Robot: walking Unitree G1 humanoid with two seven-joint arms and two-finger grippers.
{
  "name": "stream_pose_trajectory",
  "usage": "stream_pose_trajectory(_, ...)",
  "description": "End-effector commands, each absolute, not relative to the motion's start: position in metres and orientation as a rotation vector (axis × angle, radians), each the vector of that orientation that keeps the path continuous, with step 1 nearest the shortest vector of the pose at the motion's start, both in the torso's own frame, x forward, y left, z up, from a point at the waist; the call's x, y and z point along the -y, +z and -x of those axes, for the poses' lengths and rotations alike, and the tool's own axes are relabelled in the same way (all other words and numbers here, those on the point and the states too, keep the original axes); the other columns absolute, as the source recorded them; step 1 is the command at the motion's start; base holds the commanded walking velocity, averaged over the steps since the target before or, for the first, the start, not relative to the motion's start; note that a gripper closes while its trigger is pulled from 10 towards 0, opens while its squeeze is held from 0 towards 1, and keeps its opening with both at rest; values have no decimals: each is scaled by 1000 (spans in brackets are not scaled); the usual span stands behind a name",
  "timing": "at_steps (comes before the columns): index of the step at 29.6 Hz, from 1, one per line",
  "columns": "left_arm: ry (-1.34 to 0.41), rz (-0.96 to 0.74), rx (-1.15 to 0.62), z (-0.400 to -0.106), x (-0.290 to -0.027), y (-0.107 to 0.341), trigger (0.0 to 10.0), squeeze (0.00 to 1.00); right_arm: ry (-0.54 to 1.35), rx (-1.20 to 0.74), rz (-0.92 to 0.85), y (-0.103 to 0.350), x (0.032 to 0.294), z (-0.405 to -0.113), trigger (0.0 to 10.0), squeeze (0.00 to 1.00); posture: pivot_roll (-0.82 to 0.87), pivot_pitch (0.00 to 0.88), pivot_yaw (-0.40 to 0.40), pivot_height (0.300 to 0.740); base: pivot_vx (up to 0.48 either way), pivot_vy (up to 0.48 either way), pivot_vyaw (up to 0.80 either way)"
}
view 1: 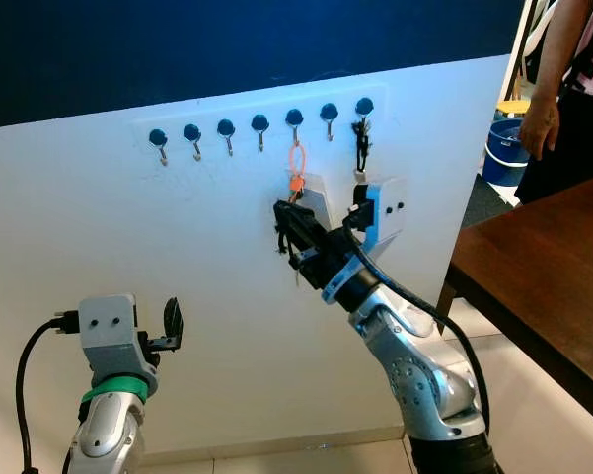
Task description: Hang keys on a hook
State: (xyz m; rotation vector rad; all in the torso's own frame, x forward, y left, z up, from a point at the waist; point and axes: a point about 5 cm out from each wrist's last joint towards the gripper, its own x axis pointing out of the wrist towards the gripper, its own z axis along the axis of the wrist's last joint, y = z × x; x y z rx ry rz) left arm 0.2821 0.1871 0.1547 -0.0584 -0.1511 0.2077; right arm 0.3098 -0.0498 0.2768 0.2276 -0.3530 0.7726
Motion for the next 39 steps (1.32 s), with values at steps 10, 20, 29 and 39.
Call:
stream_pose_trajectory(10,188,27,100,-274,-190,145,10000,0,699,-436,307,158,87,-309,10000,0,-250,95,212,740,0,0,0)
stream_pose_trajectory(20,133,28,80,-276,-183,143,10000,0,675,-564,540,149,127,-306,10000,0,-249,101,221,740,0,0,0)
stream_pose_trajectory(29,111,24,65,-274,-182,141,10000,0,920,-703,622,148,128,-278,10000,0,-243,101,223,740,0,0,0)
stream_pose_trajectory(39,86,23,58,-274,-181,141,10000,0,936,-674,646,156,133,-279,10000,0,-241,102,229,740,0,0,0)
